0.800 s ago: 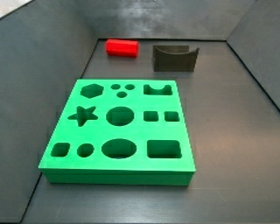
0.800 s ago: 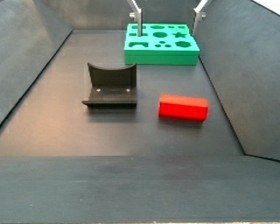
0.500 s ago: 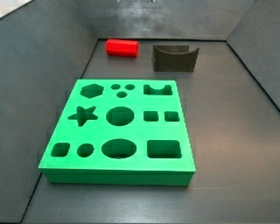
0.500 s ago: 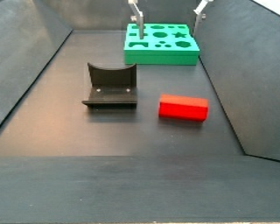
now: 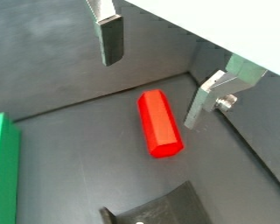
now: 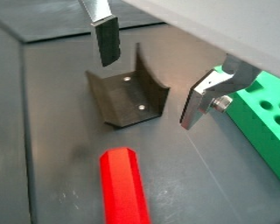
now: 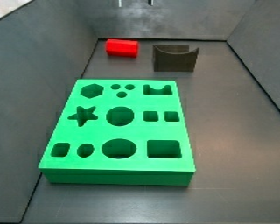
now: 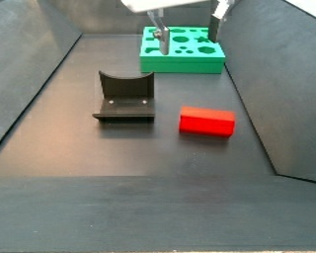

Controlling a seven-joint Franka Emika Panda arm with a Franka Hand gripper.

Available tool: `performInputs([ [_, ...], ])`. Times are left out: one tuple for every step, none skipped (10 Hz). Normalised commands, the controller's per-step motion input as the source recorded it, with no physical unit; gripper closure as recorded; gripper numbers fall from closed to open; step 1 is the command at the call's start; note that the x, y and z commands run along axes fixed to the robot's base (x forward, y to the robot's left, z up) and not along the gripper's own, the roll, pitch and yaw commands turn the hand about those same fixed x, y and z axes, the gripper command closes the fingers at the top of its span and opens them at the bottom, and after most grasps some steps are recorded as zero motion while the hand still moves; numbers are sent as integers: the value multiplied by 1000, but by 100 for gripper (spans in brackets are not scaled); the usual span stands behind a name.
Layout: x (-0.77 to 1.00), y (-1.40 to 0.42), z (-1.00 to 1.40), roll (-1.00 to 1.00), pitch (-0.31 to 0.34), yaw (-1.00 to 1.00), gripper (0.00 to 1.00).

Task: Pick up the hexagon object. Move up. Place the hexagon object on the fixture. Regrasp the hexagon object. Move to above the board. Insert the hexagon object.
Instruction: Pick up the hexagon object.

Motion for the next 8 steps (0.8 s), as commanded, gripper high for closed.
performInputs([
  [0,0,-129,-160,0,977,0],
  [0,0,-126,-159,0,980,0],
  [0,0,-126,-159,0,983,0],
  [0,0,-126,-159,0,983,0],
  [0,0,-123,-156,1,994,0],
  [0,0,-123,-153,3,1000,0],
  [0,0,-126,-156,9,1000,0],
  [0,0,-126,-157,13,1000,0],
])
